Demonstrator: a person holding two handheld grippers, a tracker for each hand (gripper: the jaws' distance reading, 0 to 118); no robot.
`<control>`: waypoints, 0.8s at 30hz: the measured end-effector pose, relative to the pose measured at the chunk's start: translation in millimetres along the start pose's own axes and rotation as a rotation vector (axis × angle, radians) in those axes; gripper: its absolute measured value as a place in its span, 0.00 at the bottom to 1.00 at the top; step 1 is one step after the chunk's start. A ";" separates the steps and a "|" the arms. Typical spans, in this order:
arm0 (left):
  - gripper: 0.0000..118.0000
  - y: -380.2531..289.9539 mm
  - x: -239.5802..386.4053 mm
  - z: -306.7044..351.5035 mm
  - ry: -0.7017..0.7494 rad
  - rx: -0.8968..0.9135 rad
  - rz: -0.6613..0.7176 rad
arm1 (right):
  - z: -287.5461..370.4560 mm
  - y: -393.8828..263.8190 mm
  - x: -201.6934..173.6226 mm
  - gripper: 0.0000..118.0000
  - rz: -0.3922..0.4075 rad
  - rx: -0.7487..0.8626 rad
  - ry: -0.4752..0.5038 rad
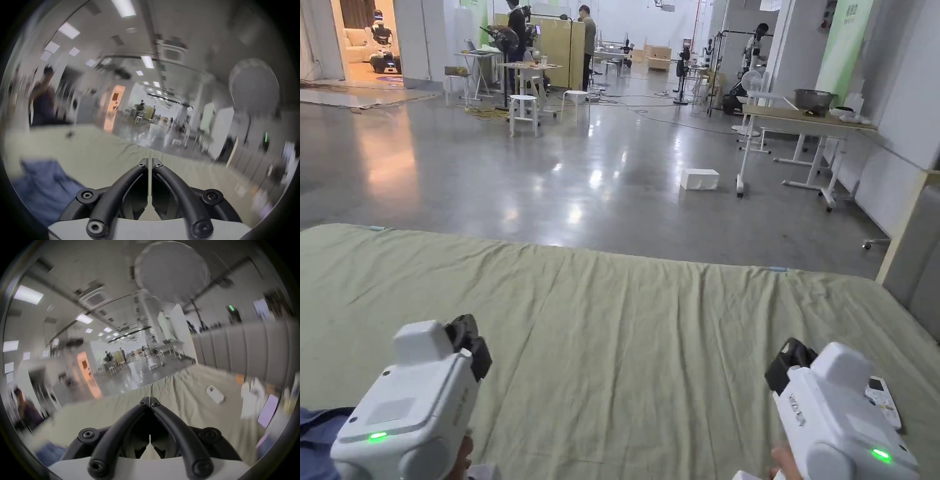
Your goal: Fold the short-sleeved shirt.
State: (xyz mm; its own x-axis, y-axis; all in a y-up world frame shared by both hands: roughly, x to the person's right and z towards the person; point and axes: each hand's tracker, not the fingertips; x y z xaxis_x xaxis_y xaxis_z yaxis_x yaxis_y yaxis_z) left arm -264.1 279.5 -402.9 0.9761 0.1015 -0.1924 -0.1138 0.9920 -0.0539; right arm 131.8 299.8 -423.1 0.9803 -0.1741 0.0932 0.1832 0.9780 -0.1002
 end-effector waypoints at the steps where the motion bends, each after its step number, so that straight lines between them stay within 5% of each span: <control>1: 0.03 0.0 11.0 0.5 -0.041 0.006 -0.194 | -1.4 1.1 -13.3 0.00 0.246 0.016 0.024; 4: 0.03 -10.5 33.8 3.9 -0.131 0.018 -0.707 | -2.0 -15.1 -48.7 0.00 0.961 0.110 0.084; 7: 0.03 -26.2 45.4 3.7 -0.086 0.021 -1.088 | 0.2 -43.2 -59.2 0.00 1.452 0.187 0.115; 9: 0.03 -34.7 46.1 3.1 -0.082 0.025 -1.253 | 1.0 -54.5 -59.2 0.00 1.624 0.205 0.169; 11: 0.03 -37.7 45.7 4.3 -0.095 0.023 -1.263 | 1.1 -52.7 -53.2 0.00 1.536 0.156 0.160; 14: 0.03 -31.2 38.3 6.7 -0.092 0.025 -0.976 | 2.5 -47.1 -51.8 0.00 1.389 0.140 0.106; 22: 0.03 -5.7 16.5 5.2 -0.098 -0.001 -0.066 | -5.9 -15.4 -22.8 0.00 0.411 0.003 0.064; 24: 0.03 -2.1 16.6 7.4 -0.058 0.005 0.031 | -3.8 -18.9 -16.9 0.00 0.196 -0.068 0.035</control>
State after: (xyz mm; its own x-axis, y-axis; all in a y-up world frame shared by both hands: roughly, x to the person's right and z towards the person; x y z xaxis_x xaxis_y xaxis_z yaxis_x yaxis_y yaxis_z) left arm -246.3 279.7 -398.8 0.9811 0.1366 -0.1367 -0.1438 0.9886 -0.0439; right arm 112.0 283.8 -426.5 0.9994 0.0139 0.0312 -0.0080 0.9837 -0.1797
